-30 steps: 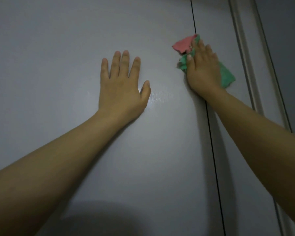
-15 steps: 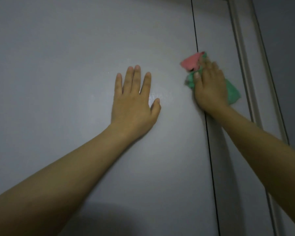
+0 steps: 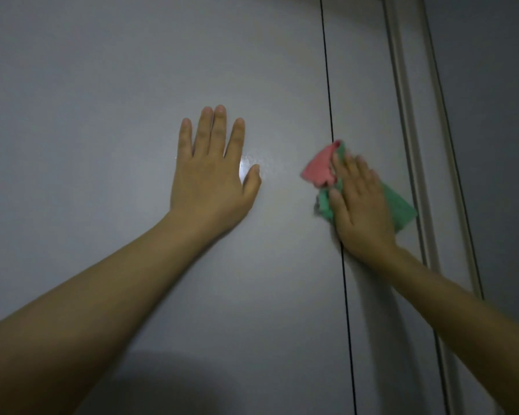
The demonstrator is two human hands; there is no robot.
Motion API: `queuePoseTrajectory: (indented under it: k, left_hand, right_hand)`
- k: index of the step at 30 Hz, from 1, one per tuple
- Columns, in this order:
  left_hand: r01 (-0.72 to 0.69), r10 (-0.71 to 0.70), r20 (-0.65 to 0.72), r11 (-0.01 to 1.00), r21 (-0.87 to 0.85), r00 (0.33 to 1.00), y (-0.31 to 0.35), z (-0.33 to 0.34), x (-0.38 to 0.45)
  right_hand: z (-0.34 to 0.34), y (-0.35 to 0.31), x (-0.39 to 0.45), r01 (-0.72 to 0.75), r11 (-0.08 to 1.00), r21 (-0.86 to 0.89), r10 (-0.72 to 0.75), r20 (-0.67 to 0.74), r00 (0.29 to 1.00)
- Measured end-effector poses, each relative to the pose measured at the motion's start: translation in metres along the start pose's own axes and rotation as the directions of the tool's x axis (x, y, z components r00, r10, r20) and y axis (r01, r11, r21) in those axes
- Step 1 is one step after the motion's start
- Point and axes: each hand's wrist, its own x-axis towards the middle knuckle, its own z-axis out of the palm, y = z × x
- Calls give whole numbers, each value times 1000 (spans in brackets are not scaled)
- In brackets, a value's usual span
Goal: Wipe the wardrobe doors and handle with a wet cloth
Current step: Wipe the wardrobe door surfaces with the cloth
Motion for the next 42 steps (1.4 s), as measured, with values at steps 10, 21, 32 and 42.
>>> queuePoseTrajectory:
  k: [10, 21, 32, 42]
  left_hand:
    - [2, -2, 14, 1000, -12, 1000, 0, -1, 0]
    - [0, 0, 34, 1000, -19, 999, 1, -4, -1]
    - [29, -14, 79, 981, -193, 997, 5, -22, -22]
    - [42, -22, 145, 989, -140, 989, -3, -31, -97]
  right_hand:
    - [-4, 24, 24, -303, 953, 22, 303, -95, 948]
    - [-6, 37, 21, -309, 951, 33, 310, -91, 946]
    - [-9, 36, -30, -249, 968, 11, 250, -25, 968]
    - [3, -35, -73, 183, 983, -29, -178, 134, 975]
